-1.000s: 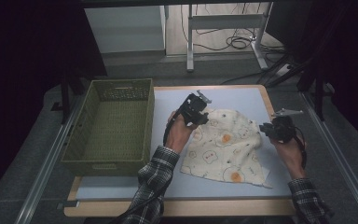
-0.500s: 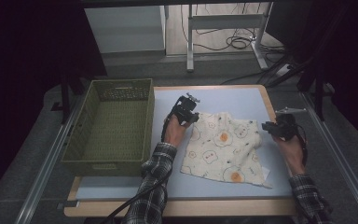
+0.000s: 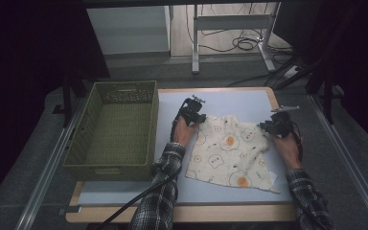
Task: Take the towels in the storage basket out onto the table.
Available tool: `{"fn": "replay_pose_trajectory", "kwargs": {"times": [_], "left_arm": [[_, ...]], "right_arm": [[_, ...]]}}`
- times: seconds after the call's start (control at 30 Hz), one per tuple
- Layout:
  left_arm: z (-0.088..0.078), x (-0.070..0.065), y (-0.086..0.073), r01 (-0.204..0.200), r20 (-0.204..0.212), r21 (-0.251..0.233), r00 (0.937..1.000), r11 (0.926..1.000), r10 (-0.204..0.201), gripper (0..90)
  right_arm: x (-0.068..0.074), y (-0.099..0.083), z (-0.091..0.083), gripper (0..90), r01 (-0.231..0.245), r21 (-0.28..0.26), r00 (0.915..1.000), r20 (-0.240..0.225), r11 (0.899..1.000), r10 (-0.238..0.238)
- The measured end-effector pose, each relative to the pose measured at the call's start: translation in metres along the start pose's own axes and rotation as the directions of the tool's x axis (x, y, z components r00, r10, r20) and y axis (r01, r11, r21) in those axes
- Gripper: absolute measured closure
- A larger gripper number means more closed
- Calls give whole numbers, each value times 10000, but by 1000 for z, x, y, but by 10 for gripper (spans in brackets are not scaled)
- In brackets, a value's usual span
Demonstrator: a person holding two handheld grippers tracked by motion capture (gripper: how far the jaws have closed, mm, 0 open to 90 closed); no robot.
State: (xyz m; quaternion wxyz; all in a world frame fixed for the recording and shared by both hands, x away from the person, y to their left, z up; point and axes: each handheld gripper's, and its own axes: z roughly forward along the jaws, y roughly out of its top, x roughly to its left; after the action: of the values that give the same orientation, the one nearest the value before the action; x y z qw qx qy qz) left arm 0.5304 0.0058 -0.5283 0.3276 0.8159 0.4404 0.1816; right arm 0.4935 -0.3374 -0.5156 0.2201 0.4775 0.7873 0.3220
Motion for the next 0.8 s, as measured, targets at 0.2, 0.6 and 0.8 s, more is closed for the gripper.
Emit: {"fn": "replay_pose_trajectory", "kwargs": {"times": [0.2,0.6,0.8], "left_arm": [[1,-2,-3,379,690,-260,9970,9989,-360,772],[-35,17,13,497,-184,-1311,9984,9901,-526,886],[-45,16,10,277,-212,-1366,9993,9902,-309,879]], "right_arm": [[3,1,2,853,-299,54,9991,-283,9995,301],[-10,35,-21,884,-361,-601,9990,233,9975,375],[-8,47,-33,883,-226,-886,9997,-96,9958,219]]}}
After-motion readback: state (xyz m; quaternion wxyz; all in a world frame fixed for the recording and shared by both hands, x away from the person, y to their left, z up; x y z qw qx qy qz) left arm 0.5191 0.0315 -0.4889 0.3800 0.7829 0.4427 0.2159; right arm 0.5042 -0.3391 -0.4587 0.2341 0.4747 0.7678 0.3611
